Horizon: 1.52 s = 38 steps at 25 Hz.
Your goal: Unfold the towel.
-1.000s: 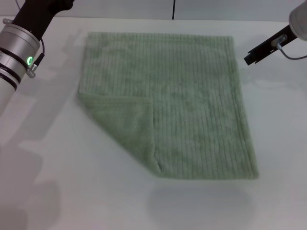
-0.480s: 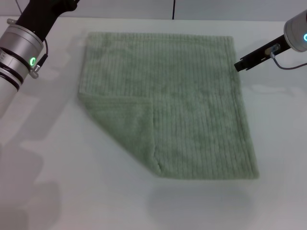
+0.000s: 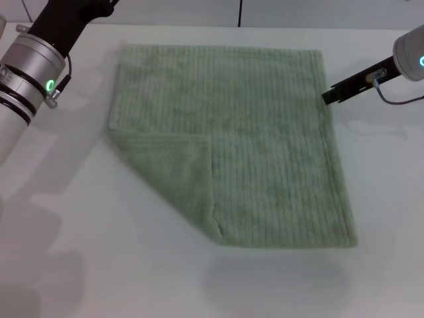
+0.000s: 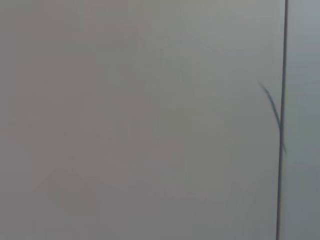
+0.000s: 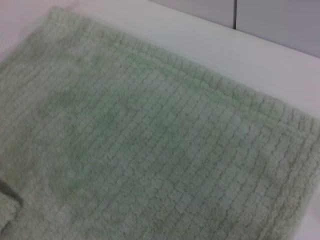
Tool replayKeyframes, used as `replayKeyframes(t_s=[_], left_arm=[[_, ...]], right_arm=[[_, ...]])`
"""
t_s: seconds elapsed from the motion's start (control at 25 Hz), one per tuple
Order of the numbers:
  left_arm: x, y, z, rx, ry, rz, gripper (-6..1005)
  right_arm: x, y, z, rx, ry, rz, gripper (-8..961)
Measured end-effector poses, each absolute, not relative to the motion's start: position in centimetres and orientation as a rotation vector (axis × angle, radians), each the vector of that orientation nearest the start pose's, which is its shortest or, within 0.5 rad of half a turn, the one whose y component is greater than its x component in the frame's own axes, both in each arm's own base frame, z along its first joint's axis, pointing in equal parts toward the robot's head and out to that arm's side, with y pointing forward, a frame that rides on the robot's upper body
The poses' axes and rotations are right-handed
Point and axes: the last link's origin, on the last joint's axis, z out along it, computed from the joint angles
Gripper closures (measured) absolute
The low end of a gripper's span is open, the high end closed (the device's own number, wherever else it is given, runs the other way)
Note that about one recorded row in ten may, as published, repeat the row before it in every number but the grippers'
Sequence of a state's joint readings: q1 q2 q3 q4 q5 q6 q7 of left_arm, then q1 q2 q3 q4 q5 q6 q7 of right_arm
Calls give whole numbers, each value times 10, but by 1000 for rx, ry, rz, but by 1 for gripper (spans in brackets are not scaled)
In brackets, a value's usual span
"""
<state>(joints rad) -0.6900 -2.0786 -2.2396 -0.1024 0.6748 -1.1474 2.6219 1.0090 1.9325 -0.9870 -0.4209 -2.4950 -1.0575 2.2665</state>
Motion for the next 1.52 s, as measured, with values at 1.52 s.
replayKeyframes(t_s=[1.52], left_arm=[[-261,391,3,-1762,-535,-1036,138]], right_arm=[[222,438,-17,-2454,1266,-301,946]])
